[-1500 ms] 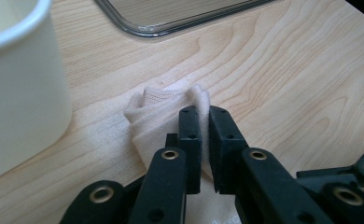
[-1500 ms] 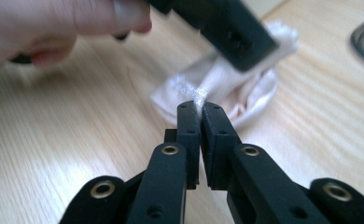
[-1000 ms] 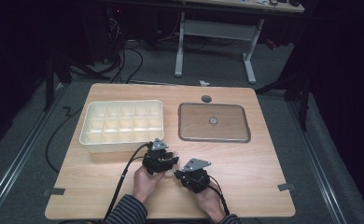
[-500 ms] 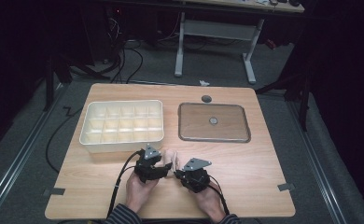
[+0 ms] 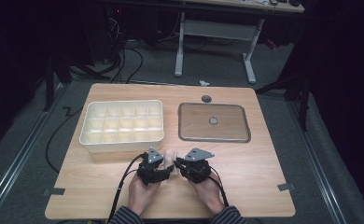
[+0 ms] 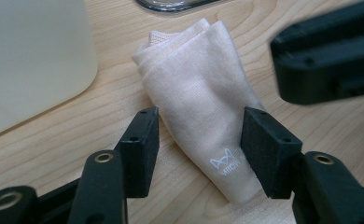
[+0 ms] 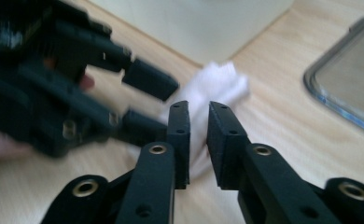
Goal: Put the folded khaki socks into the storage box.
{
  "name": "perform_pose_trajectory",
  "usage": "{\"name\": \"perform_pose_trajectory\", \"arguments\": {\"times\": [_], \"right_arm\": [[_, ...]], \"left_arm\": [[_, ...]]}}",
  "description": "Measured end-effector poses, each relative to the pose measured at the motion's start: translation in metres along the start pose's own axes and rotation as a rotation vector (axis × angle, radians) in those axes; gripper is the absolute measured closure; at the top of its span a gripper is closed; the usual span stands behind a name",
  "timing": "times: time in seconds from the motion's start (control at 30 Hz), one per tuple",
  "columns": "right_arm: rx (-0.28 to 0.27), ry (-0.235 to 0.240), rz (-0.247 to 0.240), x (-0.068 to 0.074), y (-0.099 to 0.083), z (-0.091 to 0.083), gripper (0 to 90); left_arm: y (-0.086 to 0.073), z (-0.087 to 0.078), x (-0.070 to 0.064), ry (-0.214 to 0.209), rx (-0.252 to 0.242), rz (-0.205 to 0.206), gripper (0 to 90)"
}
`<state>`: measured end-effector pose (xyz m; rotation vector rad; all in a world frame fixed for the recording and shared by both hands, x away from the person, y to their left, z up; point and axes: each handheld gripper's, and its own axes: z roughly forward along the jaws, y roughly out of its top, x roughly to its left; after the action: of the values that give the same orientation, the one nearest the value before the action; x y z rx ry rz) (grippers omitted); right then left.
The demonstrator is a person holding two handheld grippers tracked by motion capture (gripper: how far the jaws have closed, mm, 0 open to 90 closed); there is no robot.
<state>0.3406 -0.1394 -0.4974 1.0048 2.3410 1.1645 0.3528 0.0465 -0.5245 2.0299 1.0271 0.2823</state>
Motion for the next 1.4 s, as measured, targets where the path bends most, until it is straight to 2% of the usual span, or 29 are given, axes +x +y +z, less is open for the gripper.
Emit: {"name": "perform_pose_trajectory", "arguments": {"times": [0.03, 0.13, 0.2, 0.27, 0.37, 0.5, 0.53, 0.57, 0.8, 0.9, 1.0, 1.1, 1.23, 1.4], "right_arm": [[0.002, 0.01, 0.007, -0.001, 0.006, 0.005, 81.2], [0.025, 0.013, 0.01, -0.004, 0.009, 0.016, 81.5], [0.035, 0.009, 0.008, -0.005, 0.009, 0.019, 81.6], [0.055, 0.005, 0.033, -0.012, 0.005, 0.026, 81.5], [0.066, 0.003, 0.036, -0.014, 0.004, 0.026, 81.3], [0.08, 0.005, 0.031, -0.019, -0.002, 0.03, 80.6], [0.081, 0.007, 0.036, -0.021, -0.003, 0.03, 80.5], [0.075, 0.014, 0.042, -0.023, -0.004, 0.03, 80.5], [0.068, 0.017, 0.039, -0.025, -0.007, 0.031, 79.3], [0.068, 0.02, 0.042, -0.027, -0.008, 0.031, 78.7], [0.066, 0.011, 0.043, -0.027, -0.008, 0.03, 76.1], [0.055, -0.003, 0.045, -0.026, -0.007, 0.027, 71.0], [0.027, -0.01, 0.065, -0.026, -0.005, 0.017, 68.8], [0.003, -0.027, 0.073, -0.03, -0.006, 0.005, 67.4]], "left_arm": [[0.0, 0.0, 0.0, -0.002, 0.0, -0.002, 47.2], [0.0, 0.0, 0.0, -0.004, 0.003, -0.001, 47.2], [0.0, 0.0, 0.0, -0.004, 0.002, -0.005, 47.1], [0.0, 0.0, 0.001, -0.003, 0.004, -0.003, 46.9], [0.0, 0.0, 0.001, 0.001, 0.006, -0.001, 46.7], [-0.002, 0.002, 0.0, 0.001, -0.016, -0.012, 46.0], [-0.002, 0.003, 0.001, 0.003, -0.017, -0.009, 45.9], [-0.001, 0.002, 0.008, 0.011, 0.004, 0.034, 45.9], [0.0, 0.003, 0.009, 0.017, 0.0, 0.042, 45.8], [0.0, 0.004, 0.011, 0.013, -0.001, 0.036, 45.4], [0.003, 0.004, 0.01, 0.016, 0.012, 0.047, 44.8], [0.004, 0.003, 0.012, 0.004, 0.017, 0.024, 42.5], [0.006, 0.001, 0.014, -0.005, 0.016, -0.006, 40.6], [0.011, -0.003, 0.017, -0.019, 0.001, -0.017, 33.0]]}}
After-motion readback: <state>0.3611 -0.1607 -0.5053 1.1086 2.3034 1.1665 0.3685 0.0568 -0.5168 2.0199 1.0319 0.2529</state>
